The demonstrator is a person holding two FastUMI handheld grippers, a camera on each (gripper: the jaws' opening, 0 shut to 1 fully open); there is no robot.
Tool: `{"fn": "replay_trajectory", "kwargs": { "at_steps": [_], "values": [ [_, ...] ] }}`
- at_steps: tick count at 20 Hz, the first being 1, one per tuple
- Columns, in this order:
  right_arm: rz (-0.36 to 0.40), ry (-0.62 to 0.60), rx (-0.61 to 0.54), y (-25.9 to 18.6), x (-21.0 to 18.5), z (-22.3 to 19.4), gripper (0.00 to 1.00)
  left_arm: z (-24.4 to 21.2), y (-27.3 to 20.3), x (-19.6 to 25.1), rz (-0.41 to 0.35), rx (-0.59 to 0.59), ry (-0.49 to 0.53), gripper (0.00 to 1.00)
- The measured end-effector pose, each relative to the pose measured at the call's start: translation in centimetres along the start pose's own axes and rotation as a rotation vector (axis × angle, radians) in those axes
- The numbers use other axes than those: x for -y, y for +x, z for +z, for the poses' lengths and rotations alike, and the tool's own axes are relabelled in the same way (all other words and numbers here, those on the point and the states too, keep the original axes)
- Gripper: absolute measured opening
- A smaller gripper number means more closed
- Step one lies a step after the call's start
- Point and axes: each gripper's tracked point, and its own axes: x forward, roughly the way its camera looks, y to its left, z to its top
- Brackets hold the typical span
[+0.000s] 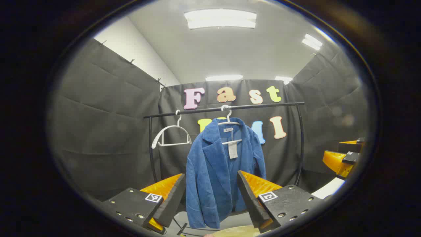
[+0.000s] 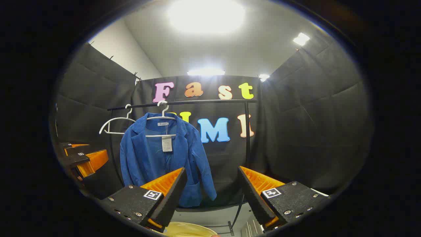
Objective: Grasp the clothes on the hanger with both hands and then place them into the laundry hamper below.
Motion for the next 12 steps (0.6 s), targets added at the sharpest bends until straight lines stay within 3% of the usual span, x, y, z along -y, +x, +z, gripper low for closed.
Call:
{"fn": "replay_trajectory", "kwargs": {
  "at_steps": [1, 4, 6, 12],
  "values": [
    [-0.001, -0.001, 0.005, -0.1, -0.1, 0.1, 0.91, 0.0, -0.2, -0.1, 0.001, 0.001, 0.001, 0.9],
    [-0.006, -0.002, 0.025, -0.5, -0.1, 0.6, 0.95, 0.2, -0.9, -0.5, 0.002, 0.004, 0.005, 0.89],
    [-0.008, -0.001, 0.033, -0.7, -0.1, 0.9, 0.91, 0.5, -1.2, -0.9, 0.002, 0.009, 0.008, 0.89],
    [-0.005, 0.0, 0.042, -1.0, -0.2, 1.5, 0.95, 0.6, -1.2, -1.5, 0.009, 0.009, 0.01, 0.9]
  ]
}}
